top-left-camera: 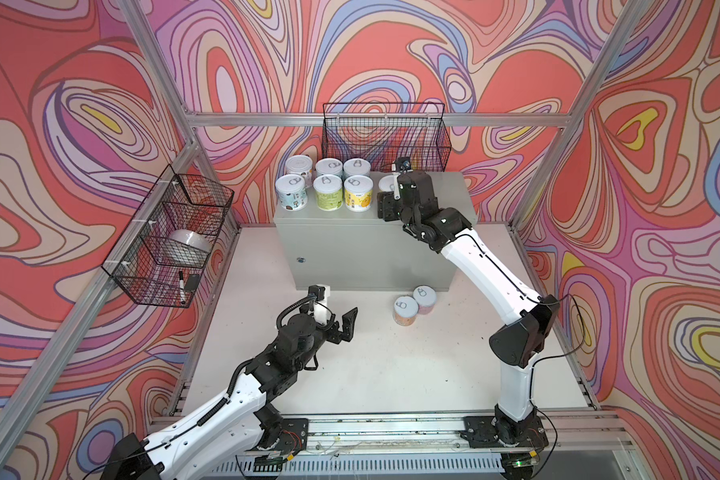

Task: Place and organize the canned foods onto the counter
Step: 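Set the small yellow can beside the grouped cans and open the right gripper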

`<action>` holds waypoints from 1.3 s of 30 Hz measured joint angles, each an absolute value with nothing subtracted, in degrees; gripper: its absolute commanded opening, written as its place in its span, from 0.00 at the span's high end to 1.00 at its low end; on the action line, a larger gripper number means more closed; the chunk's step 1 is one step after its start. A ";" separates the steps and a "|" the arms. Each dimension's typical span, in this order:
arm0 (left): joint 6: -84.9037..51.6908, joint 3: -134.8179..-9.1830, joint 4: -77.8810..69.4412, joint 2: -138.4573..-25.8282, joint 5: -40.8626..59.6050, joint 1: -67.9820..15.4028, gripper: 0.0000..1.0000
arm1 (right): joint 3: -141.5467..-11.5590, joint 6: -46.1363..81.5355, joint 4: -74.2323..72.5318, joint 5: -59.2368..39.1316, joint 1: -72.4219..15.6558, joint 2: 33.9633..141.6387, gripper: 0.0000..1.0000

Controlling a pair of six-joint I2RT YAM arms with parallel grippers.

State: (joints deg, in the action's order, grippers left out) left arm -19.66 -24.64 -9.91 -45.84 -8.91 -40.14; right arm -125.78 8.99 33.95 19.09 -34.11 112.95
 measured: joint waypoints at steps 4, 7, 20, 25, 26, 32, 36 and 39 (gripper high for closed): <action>-19.51 -24.64 -9.80 -45.87 -9.06 -40.14 0.00 | -126.41 8.08 33.41 19.68 -34.00 112.95 0.02; -19.51 -24.64 -9.78 -45.98 -9.06 -40.14 0.00 | -126.30 7.92 32.71 19.57 -33.30 112.66 0.02; -19.53 -24.64 -10.66 -49.45 -8.99 -40.14 0.00 | -115.96 8.01 26.00 9.39 -31.38 101.75 0.02; -19.51 -24.64 -11.07 -49.54 -9.02 -40.14 0.00 | -114.56 8.40 25.08 9.21 -31.40 97.58 0.11; -19.51 -24.64 -11.07 -49.54 -9.02 -40.14 0.00 | -114.30 8.69 25.10 9.39 -31.40 96.92 0.14; -19.51 -24.64 -11.33 -49.50 -9.02 -40.14 0.00 | -110.91 9.82 26.02 9.67 -31.40 92.97 0.79; -19.53 -24.64 -11.42 -49.50 -9.02 -40.14 0.00 | -107.00 10.87 26.63 9.52 -31.40 91.74 0.72; -19.53 -24.64 -11.66 -49.50 -9.02 -40.14 0.00 | -105.06 11.29 26.92 9.32 -31.35 91.74 0.68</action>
State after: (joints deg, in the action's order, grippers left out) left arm -19.53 -24.64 -11.66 -49.50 -9.02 -40.14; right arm -105.06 11.29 26.92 9.32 -31.35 91.74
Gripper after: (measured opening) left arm 0.999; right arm 0.298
